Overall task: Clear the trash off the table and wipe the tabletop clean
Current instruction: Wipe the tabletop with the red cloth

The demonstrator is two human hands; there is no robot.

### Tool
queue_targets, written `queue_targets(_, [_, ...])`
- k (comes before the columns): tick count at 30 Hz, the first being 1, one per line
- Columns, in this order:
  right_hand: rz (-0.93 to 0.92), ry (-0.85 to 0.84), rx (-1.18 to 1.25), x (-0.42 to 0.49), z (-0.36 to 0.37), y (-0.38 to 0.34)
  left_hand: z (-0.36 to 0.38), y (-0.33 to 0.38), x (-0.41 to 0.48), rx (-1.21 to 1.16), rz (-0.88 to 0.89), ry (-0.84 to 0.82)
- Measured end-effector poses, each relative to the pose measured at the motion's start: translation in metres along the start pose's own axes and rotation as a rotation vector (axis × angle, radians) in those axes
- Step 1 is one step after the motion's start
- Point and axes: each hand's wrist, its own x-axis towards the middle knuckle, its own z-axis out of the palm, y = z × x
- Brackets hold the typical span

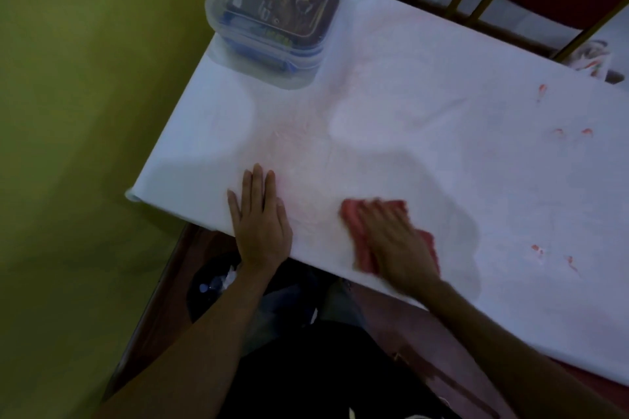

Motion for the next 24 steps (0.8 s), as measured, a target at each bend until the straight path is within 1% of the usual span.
queue_targets(2, [0.310, 0.032, 0.049, 0.022, -0.010, 0.025, 0.000, 0.000, 0.000, 0.000, -0.002, 0.008])
queue_targets(4, [0.580, 0.060, 0.049, 0.062, -0.010, 0.014, 0.001, 0.000, 0.000, -0.004, -0.004, 0.027])
queue_targets(5, [0.652, 0.072, 0.052, 0.082, -0.010, -0.002, 0.001, 0.001, 0.000, -0.007, -0.004, 0.044])
queue_targets(6, [0.678, 0.082, 0.069, 0.097, -0.010, -0.021, 0.002, 0.001, -0.001, -0.010, -0.004, 0.060])
queue_targets(7, [0.661, 0.089, 0.086, 0.108, -0.010, -0.042, 0.002, 0.002, -0.002, -0.013, -0.004, 0.069])
queue_targets(8, [0.605, 0.090, 0.100, 0.112, -0.009, -0.066, 0.002, 0.002, -0.002, -0.015, -0.006, 0.073])
queue_targets(9, [0.519, 0.076, 0.108, 0.109, -0.007, -0.087, 0.002, 0.001, -0.002, -0.017, -0.007, 0.069])
queue_targets(11, [0.289, 0.012, 0.100, 0.085, 0.002, -0.114, 0.002, 0.000, -0.001, -0.018, 0.001, 0.046])
queue_targets(13, [0.053, -0.026, 0.095, 0.054, 0.011, -0.104, 0.000, 0.000, -0.001, -0.026, 0.009, 0.017])
queue_targets(14, [-0.021, -0.032, 0.100, 0.043, 0.011, -0.087, -0.001, 0.001, -0.001, -0.025, 0.004, 0.009])
queue_targets(15, [-0.050, -0.013, 0.102, 0.035, 0.008, -0.064, -0.002, 0.002, -0.001, -0.019, -0.003, 0.006])
queue_targets(16, [-0.023, 0.018, 0.111, 0.031, 0.004, -0.040, -0.003, 0.002, 0.000, -0.016, -0.009, 0.003])
queue_targets(17, [0.067, 0.069, 0.117, 0.028, -0.002, -0.016, -0.004, 0.002, 0.000, -0.015, -0.011, -0.006])
queue_targets(19, [0.344, 0.185, 0.151, 0.029, -0.014, 0.027, -0.004, 0.003, 0.001, -0.014, -0.012, -0.025])
queue_targets(20, [0.493, 0.212, 0.163, 0.034, -0.016, 0.038, -0.004, 0.004, 0.003, -0.014, -0.015, -0.035])
queue_targets(22, [0.728, 0.220, 0.148, 0.049, -0.011, 0.033, -0.004, 0.007, 0.004, -0.019, -0.047, -0.067])
queue_targets(23, [0.793, 0.218, 0.124, 0.056, -0.008, 0.018, -0.005, 0.010, 0.005, -0.025, -0.075, -0.096])
queue_targets(24, [0.816, 0.212, 0.103, 0.061, -0.007, -0.001, -0.006, 0.016, 0.007, -0.038, -0.110, -0.132])
